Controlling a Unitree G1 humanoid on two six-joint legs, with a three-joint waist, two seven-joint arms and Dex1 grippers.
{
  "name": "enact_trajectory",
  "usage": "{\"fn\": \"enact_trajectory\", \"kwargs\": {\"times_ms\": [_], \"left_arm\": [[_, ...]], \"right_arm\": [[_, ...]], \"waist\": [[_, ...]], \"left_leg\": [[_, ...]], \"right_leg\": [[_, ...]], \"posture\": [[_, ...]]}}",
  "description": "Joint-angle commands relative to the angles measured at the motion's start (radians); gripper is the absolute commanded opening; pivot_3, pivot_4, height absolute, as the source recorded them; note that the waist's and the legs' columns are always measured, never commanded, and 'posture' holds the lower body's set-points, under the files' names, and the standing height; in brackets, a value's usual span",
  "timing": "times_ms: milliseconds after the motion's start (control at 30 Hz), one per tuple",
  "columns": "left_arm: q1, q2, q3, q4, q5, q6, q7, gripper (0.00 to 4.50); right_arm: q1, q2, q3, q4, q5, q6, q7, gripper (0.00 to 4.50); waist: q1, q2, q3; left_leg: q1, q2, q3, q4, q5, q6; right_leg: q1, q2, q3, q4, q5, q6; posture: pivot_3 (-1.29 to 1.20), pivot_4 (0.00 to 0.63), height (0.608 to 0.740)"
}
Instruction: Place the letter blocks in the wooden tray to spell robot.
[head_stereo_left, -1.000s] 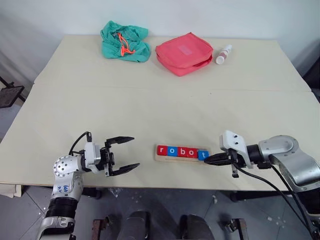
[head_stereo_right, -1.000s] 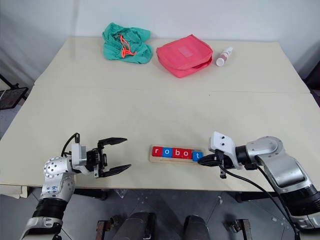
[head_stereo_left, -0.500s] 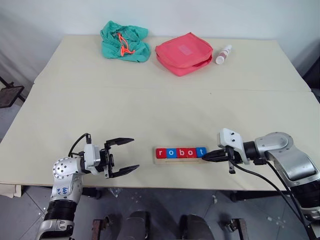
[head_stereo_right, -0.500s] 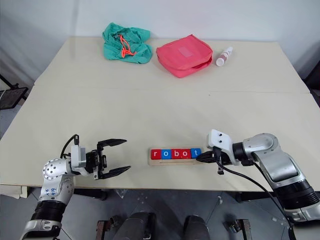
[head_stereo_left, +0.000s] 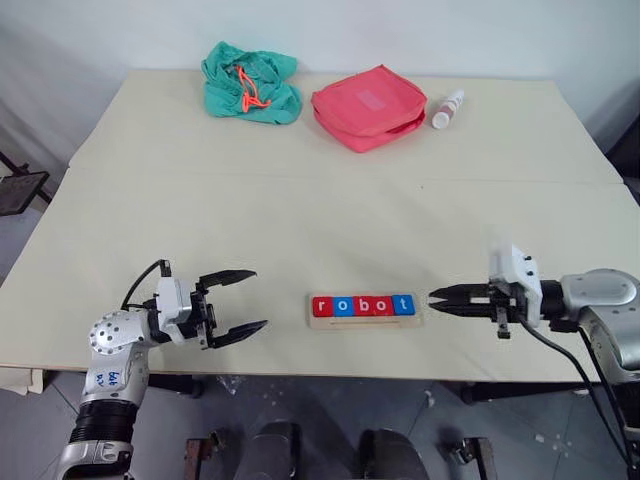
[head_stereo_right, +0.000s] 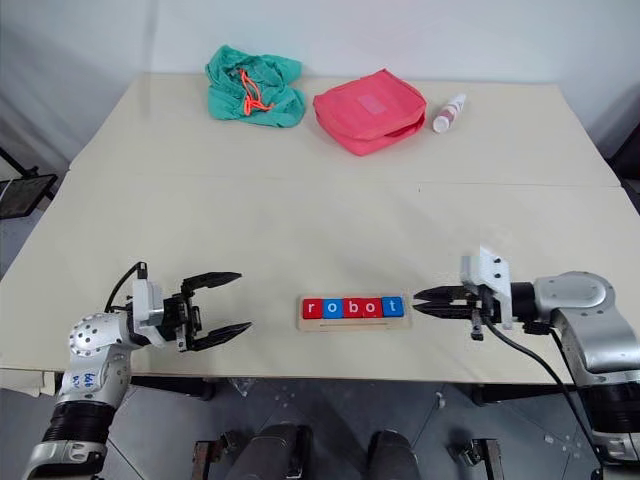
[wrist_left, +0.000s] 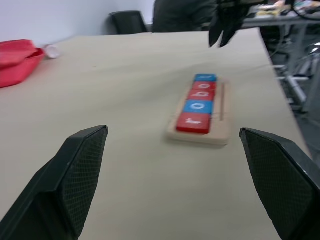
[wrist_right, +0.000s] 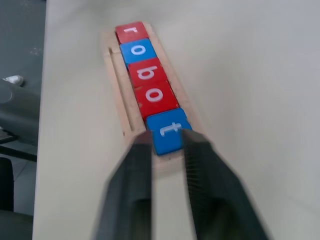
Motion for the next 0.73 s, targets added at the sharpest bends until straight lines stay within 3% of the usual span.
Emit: {"fn": "enact_trajectory", "kwargs": {"times_ms": [33, 233, 400, 733], "left_arm": [[-0.007, 0.009, 0.052, -0.005, -0.024, -0.007, 0.026, 4.50], [0.000, 0.028, 0.083, 0.007, -0.034, 0.007, 0.006, 4.50], [-0.018, 0.026, 0.123, 0.013, -0.077, 0.046, 0.016, 4.50], [-0.029, 0.008, 0.156, 0.041, -0.142, 0.057, -0.072, 4.50]], "right_arm": [[-0.019, 0.019, -0.071, 0.149, 0.040, -0.176, 0.109, 2.35], [-0.038, -0.017, -0.027, 0.346, 0.074, -0.363, 0.173, 4.45], [-0.113, -0.001, -0.028, 0.507, 0.134, -0.466, 0.173, 4.45], [-0.137, -0.033, 0.045, 0.584, 0.231, -0.502, 0.173, 4.45]], "waist": [[-0.003, 0.000, 0.000], [-0.004, 0.000, 0.000], [-0.006, 0.000, 0.000], [-0.004, 0.000, 0.000]], "left_leg": [[0.000, 0.000, 0.000, 0.000, 0.000, 0.000], [0.001, 0.001, 0.001, 0.000, 0.000, 0.000], [0.001, 0.001, 0.001, 0.000, 0.000, 0.000], [0.001, 0.001, 0.001, 0.000, 0.000, 0.000]], "right_leg": [[0.000, 0.000, 0.000, 0.000, 0.000, 0.000], [0.000, 0.000, 0.000, 0.000, 0.000, 0.000], [0.000, 0.000, 0.000, 0.000, 0.000, 0.000], [0.000, 0.000, 0.000, 0.000, 0.000, 0.000]], "posture": [[0.00, 0.150, 0.740], [0.00, 0.150, 0.740], [0.00, 0.150, 0.740], [0.00, 0.150, 0.740]]}}
